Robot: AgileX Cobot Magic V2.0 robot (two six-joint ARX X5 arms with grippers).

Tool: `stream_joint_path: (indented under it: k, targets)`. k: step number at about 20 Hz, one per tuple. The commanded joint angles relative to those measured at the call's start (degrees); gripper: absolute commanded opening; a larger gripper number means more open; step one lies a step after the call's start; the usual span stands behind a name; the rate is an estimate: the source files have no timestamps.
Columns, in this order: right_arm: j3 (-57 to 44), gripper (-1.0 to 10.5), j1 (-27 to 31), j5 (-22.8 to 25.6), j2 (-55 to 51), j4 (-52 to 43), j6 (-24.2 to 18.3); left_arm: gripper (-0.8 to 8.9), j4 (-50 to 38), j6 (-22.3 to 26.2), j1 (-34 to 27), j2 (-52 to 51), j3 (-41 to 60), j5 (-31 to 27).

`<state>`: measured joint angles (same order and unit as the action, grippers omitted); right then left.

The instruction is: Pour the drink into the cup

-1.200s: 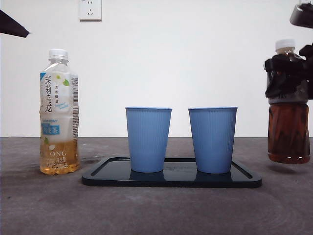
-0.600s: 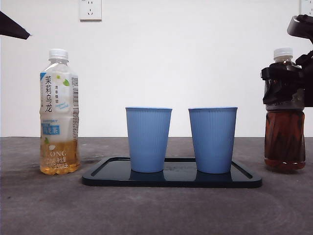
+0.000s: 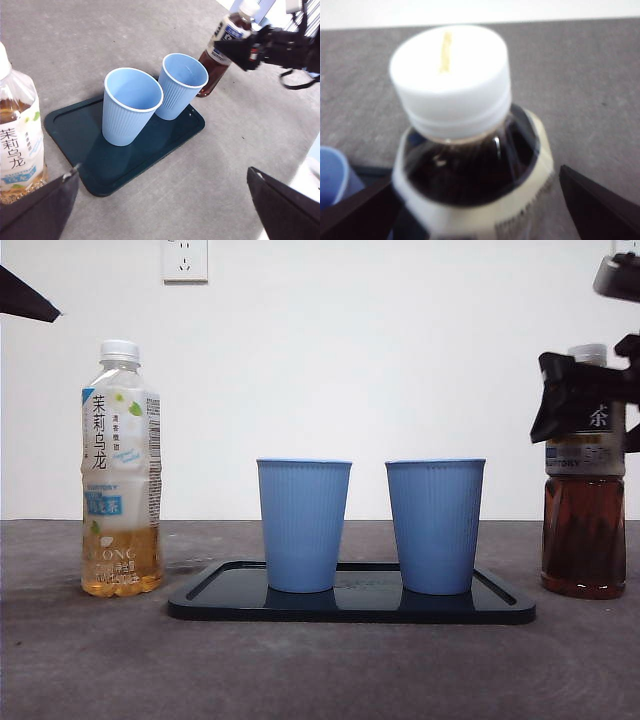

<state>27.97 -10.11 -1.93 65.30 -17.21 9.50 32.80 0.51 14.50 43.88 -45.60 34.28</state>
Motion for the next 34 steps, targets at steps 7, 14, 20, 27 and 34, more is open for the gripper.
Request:
stream_joint_path:
  k: [7, 14, 20, 27, 34]
  targets:
    - [17.77, 4.9, -1.09, -5.57, -23.98, 53.09, 2.47, 5.3, 0.74, 0.33, 0.26, 0.35, 0.07, -12.61]
    - [26.97, 4.9, -2.19, -7.26, -37.46, 67.06, 4.04, 5.3, -19.19, -4.66, 0.31, 0.37, 13.4, -16.68]
    - [31.28, 4.9, -2.19, -7.72, -40.72, 67.56, 5.53, 5.3, -45.31, -5.49, 0.76, 4.42, 24.98, -23.91]
    - [31.85, 4.9, -2.19, -7.69, -40.72, 67.63, 6.62, 5.3, -59.67, -3.93, 0.96, 16.13, 25.22, -23.91]
    - [31.85, 4.9, -2.19, -7.41, -40.72, 67.63, 6.6, 5.3, -70.64, -3.1, 0.96, 24.85, 25.2, -23.91]
